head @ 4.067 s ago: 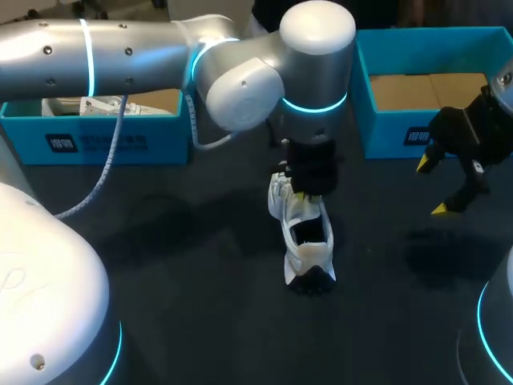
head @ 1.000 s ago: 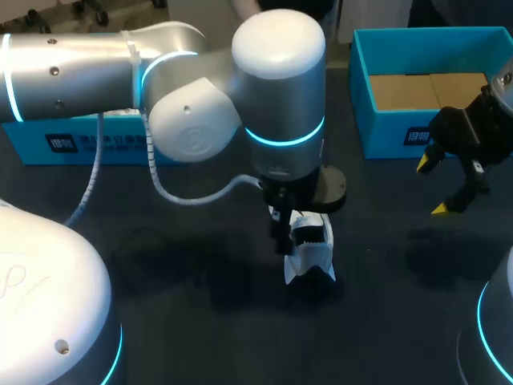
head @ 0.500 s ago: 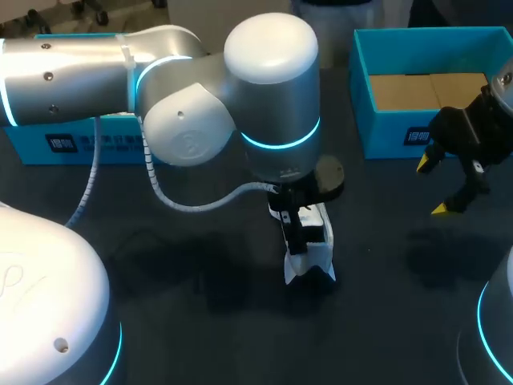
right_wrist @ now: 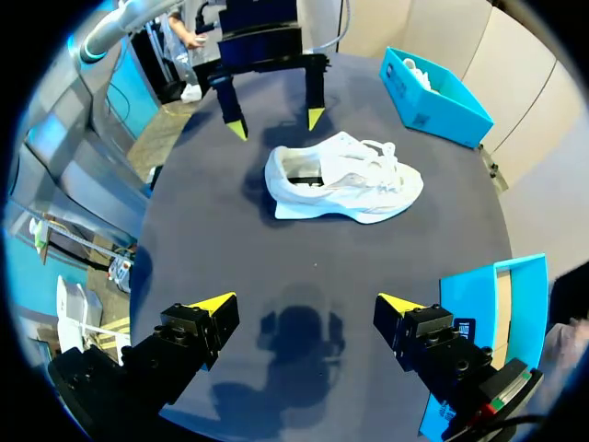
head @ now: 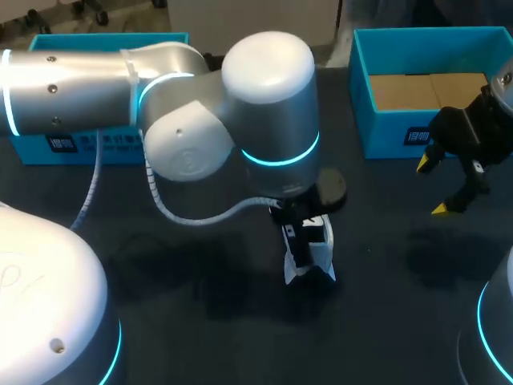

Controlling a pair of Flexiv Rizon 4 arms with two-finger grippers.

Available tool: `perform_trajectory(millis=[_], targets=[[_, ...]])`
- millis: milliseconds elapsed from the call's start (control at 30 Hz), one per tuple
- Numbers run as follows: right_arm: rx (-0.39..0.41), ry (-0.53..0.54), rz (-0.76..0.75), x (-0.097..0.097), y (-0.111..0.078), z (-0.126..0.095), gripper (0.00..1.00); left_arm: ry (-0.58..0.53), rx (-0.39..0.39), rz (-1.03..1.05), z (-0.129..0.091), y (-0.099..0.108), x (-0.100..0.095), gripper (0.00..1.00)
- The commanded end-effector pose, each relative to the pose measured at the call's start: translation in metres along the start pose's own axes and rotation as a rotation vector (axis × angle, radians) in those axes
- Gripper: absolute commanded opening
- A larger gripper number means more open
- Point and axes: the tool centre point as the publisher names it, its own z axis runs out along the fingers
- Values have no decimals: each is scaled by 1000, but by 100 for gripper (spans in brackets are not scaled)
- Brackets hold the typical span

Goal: Take the shoe out of the shoebox, open the shoe tongue, remove and reinsert the insole, then place the shoe into the shoebox

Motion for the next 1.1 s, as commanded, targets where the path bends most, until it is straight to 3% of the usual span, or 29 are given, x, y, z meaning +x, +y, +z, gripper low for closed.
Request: perform_trajectory(millis=[33, 400, 700, 1100], targets=[[2, -1, 1, 0, 0, 1, 100, 7, 5, 18, 17, -3, 4, 100], [2, -1, 1, 0, 0, 1, 100, 16, 20, 112, 43, -19, 17, 100], [2, -1, 1, 0, 0, 1, 100, 39, 0, 145, 63, -20, 16, 100], [2, -1, 1, 0, 0, 1, 100, 31, -16, 187, 74, -23, 18, 100]])
